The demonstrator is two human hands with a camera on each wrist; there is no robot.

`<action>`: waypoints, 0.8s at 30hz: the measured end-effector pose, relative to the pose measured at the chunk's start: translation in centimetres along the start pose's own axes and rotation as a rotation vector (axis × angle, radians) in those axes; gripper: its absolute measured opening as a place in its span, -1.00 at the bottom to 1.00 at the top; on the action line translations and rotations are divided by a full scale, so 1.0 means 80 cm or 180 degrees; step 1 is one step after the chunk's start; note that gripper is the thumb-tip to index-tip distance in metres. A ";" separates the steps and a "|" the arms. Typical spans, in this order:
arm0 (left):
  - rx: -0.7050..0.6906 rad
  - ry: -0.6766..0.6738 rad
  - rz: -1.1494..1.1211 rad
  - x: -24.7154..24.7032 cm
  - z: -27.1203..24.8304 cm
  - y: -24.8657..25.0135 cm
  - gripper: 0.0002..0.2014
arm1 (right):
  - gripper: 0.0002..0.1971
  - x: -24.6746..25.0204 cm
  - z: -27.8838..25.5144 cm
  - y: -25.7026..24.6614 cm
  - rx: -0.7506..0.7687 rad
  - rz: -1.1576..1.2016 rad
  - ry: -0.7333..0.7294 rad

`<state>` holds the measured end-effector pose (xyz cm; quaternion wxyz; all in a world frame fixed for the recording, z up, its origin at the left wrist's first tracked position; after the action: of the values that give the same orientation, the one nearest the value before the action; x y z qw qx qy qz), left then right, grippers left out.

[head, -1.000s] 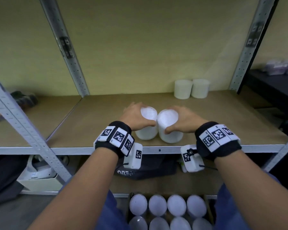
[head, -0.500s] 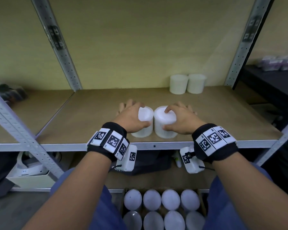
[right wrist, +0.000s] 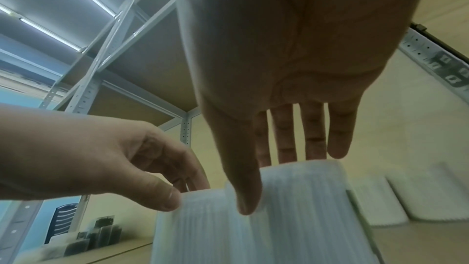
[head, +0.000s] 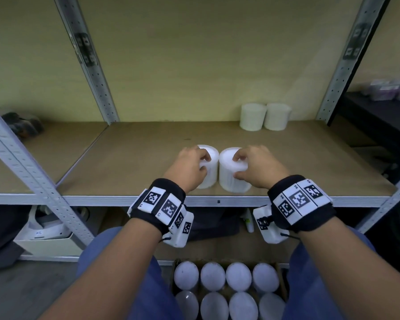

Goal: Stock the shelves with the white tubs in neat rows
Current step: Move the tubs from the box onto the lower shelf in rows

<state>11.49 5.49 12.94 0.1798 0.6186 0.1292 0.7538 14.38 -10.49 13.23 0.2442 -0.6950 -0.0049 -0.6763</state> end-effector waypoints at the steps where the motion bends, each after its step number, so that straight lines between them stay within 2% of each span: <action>1: 0.0001 0.0009 -0.0017 -0.001 0.003 -0.002 -0.70 | -0.55 0.001 0.003 -0.001 0.0006 -0.0038 0.0004; 10: -0.0002 0.0073 -0.0077 -0.009 0.056 -0.017 -0.69 | -0.56 0.007 0.061 0.007 -0.0033 -0.0344 -0.0004; 24: 0.0187 0.0085 -0.0165 -0.029 0.213 -0.057 -0.71 | -0.54 0.011 0.218 0.036 -0.0020 -0.0349 -0.0001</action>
<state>29.06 8.11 12.42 0.1794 0.6100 0.1696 0.7530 31.80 -7.28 13.65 0.2046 -0.6945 -0.0410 -0.6885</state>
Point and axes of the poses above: each hand's wrist, its own z-axis towards the middle knuckle, its own x-axis out of the back of the hand, y = z × x, the point moved 6 cm from there along z, towards the middle knuckle, and after that the axes turned 2 degrees about x, right-handed, at the moved point
